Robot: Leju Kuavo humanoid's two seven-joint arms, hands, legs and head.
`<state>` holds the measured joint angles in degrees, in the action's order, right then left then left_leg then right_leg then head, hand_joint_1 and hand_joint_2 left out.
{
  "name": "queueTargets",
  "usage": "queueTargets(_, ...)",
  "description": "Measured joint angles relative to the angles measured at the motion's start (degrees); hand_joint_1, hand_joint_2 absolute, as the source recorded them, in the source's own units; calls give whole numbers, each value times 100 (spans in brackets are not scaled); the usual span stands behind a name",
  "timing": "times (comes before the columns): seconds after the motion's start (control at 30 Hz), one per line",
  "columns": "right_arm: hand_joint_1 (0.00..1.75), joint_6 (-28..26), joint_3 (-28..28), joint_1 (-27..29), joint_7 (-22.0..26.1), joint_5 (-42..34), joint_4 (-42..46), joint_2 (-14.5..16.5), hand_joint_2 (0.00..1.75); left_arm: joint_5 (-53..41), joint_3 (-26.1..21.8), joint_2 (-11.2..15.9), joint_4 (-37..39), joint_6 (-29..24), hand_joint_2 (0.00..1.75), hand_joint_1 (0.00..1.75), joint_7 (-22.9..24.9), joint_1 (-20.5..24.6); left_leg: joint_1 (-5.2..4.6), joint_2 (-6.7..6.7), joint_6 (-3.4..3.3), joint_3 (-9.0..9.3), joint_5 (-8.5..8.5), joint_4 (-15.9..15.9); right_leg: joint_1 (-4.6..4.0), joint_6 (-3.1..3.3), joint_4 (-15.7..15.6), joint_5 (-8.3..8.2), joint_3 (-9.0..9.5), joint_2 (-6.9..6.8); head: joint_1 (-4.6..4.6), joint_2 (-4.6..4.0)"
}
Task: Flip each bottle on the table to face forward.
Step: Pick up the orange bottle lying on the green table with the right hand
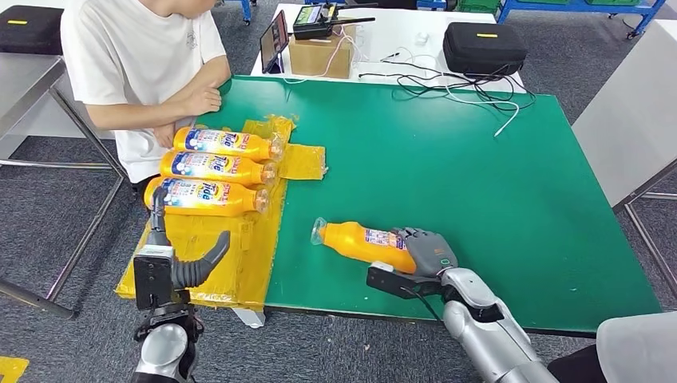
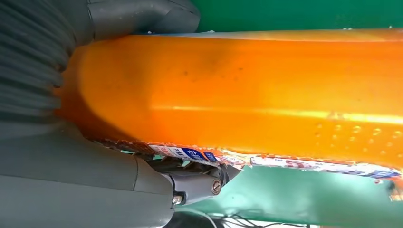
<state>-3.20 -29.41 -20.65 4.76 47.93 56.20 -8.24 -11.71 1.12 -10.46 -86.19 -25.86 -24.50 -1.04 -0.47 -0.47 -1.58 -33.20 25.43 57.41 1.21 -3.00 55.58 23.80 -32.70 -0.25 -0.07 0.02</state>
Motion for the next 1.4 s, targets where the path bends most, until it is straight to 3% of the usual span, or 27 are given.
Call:
queueTargets(0.37,175,-333,156,304,343,-504,308,43,175,720,155,-45,1,601,0,0,93,-106,6,26,3,12,2,1,-6,-1,0,-4,41,33,-3,0)
queueTargets(0.43,175,-787,310,629,680,-777,566,147,175,985,397,-123,86,818,87,0,64,-188,6,17,3,-5,2,1,-6,-1,1,-3,29,29,-3,-1)
queueTargets(0.5,175,-1708,683,1246,1399,-1392,1179,422,175,1788,1114,-208,416,1106,175,0,-177,-293,4,7,3,-41,1,1,-4,-2,2,-4,1,23,-4,-1)
queueTargets(0.53,175,-2147,880,1527,1757,-1700,1506,572,175,2230,1517,-223,596,1217,175,0,-310,-327,4,4,2,-58,0,1,-3,-2,3,-4,-13,21,-4,-1)
queueTargets(0.6,175,-2464,1077,1693,2064,-1955,1824,702,175,2662,1917,-175,733,1234,175,0,-417,-326,3,7,2,-62,0,1,-2,-2,3,-4,-18,21,-4,-1)
queueTargets(0.8,175,-2579,1245,1836,2438,-2130,2301,877,175,2877,2542,6,759,1312,175,0,-382,-316,2,13,2,-68,1,1,-2,-2,3,-4,-24,21,-5,0)
queueTargets(1.1,175,-2327,1003,1830,2487,-2028,2329,964,175,2977,2878,177,620,1512,175,0,-412,-317,4,12,3,-69,1,-1,-3,-2,4,-4,-24,21,-4,-1)
queueTargets(1.4,175,-2135,262,1775,2496,-1442,2069,1023,175,2945,2981,248,447,1570,175,0,-380,-299,4,8,3,-72,1,-1,-3,-2,5,-3,-26,21,-4,-1)
